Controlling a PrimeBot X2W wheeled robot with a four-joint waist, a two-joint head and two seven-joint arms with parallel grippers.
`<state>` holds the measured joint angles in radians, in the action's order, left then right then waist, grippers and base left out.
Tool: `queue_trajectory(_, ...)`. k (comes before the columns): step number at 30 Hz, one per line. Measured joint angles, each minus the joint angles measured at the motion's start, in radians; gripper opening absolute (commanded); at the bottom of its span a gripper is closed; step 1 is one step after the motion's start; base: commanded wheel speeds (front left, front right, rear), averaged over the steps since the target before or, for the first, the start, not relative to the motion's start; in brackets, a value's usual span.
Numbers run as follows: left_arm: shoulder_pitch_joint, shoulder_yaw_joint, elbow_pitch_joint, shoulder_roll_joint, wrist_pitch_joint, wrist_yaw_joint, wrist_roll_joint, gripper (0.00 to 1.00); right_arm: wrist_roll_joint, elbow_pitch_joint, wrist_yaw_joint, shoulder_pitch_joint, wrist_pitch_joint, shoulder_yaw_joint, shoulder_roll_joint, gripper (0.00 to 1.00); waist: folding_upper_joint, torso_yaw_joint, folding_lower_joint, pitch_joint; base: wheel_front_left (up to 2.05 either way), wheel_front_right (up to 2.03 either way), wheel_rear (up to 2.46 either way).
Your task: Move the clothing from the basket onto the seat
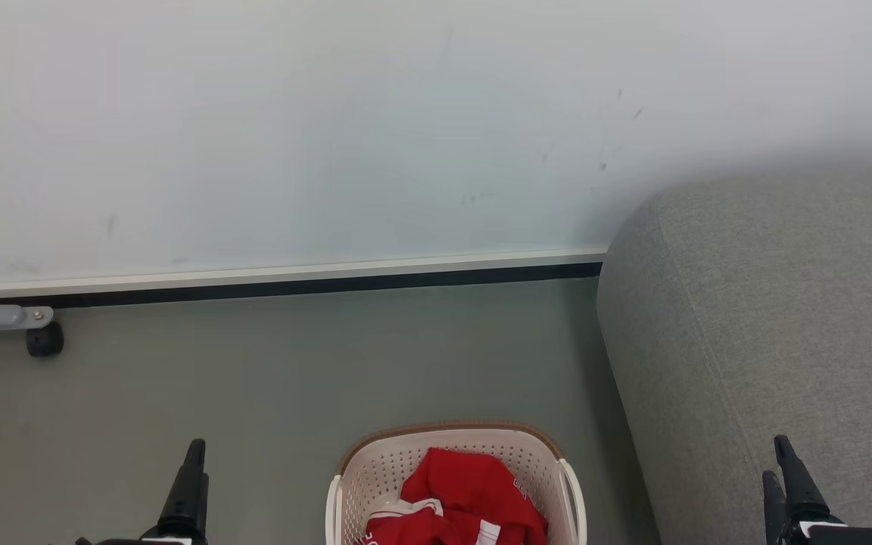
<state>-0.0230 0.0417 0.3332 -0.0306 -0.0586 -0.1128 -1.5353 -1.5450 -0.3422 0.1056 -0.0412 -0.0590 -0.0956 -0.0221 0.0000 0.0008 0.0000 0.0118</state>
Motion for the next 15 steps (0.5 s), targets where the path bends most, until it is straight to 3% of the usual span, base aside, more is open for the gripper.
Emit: queue_trajectory(15, -0.007, -0.062, -0.051, -0.014, 0.053, 0.055, 0.268, 1.0, 0.273, 0.057, -0.053, 0.011, 0.054, 0.072, -0.008, 1.0, 0.0, 0.0, -0.0001, 0.013, 0.0, 0.0, 0.0)
